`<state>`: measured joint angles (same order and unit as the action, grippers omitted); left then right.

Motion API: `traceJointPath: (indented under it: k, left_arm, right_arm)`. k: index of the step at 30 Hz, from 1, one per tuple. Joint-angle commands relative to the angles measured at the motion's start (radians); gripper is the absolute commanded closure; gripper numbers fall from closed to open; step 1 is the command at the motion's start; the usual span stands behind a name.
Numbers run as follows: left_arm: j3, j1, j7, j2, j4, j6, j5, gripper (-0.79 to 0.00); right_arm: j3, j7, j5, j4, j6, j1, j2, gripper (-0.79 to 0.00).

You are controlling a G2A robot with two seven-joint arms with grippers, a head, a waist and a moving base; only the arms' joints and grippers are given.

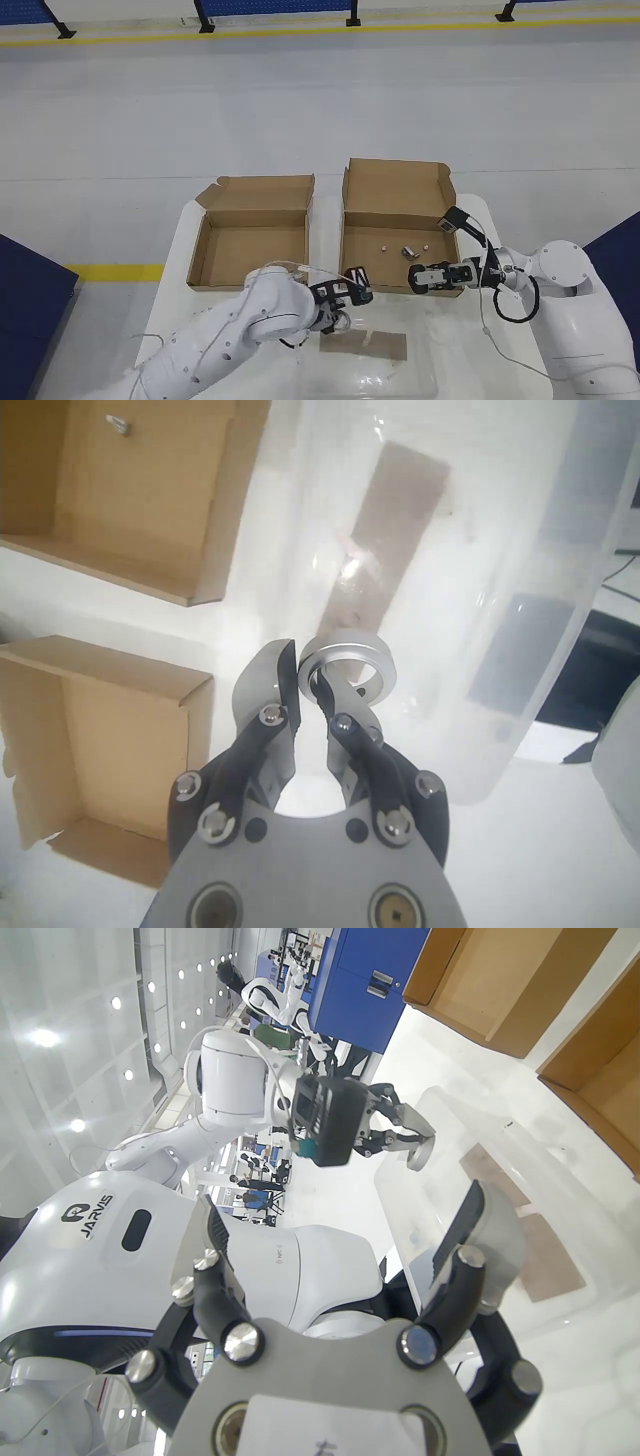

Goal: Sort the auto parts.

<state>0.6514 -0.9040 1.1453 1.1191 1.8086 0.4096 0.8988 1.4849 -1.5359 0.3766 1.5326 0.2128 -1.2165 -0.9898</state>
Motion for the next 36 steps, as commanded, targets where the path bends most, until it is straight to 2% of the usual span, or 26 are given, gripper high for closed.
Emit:
traceJointPath:
  k: [1,4,7,12,21,23,26,29,33,36]
  left_arm:
    - [0.103,-0.080,-0.091,-0.036,0.022,0.068,-0.013,0.000]
    - [0.242,-0.190,-0.223,-0.079,0.037,0.179,-0.028,0.000]
    - [0.356,-0.281,-0.353,-0.110,0.026,0.288,-0.037,0.000]
    - [0.465,-0.377,-0.535,-0.134,-0.010,0.397,-0.035,0.000]
    - [0.479,-0.394,-0.561,-0.137,-0.012,0.400,-0.024,0.000]
    - [0.481,-0.403,-0.599,-0.136,-0.015,0.389,-0.055,0.000]
    - [0.527,-0.420,-0.743,-0.136,-0.060,0.412,-0.137,0.000]
    - [0.551,-0.440,-0.907,-0.133,-0.113,0.492,-0.198,0.000]
    - [0.531,-0.429,-1.093,-0.117,-0.175,0.603,-0.211,0.000]
    - [0.487,-0.412,-1.238,-0.103,-0.191,0.603,-0.183,0.000]
  right_arm:
    - [0.000,0.000,0.000,0.000,0.000,0.000,0.000,-0.785]
    - [0.000,0.000,0.000,0.000,0.000,0.000,0.000,-0.785]
    - [0.000,0.000,0.000,0.000,0.000,0.000,0.000,-0.785]
    - [0.000,0.000,0.000,0.000,0.000,0.000,0.000,-0.785]
    - [0.000,0.000,0.000,0.000,0.000,0.000,0.000,-0.785]
    - [0.000,0.000,0.000,0.000,0.000,0.000,0.000,-0.785]
    - [0.000,0.000,0.000,0.000,0.000,0.000,0.000,-0.785]
    - [0.000,0.000,0.000,0.000,0.000,0.000,0.000,-0.785]
    - [0.000,0.000,0.000,0.000,0.000,0.000,0.000,-0.785]
    - [0.000,0.000,0.000,0.000,0.000,0.000,0.000,-0.785]
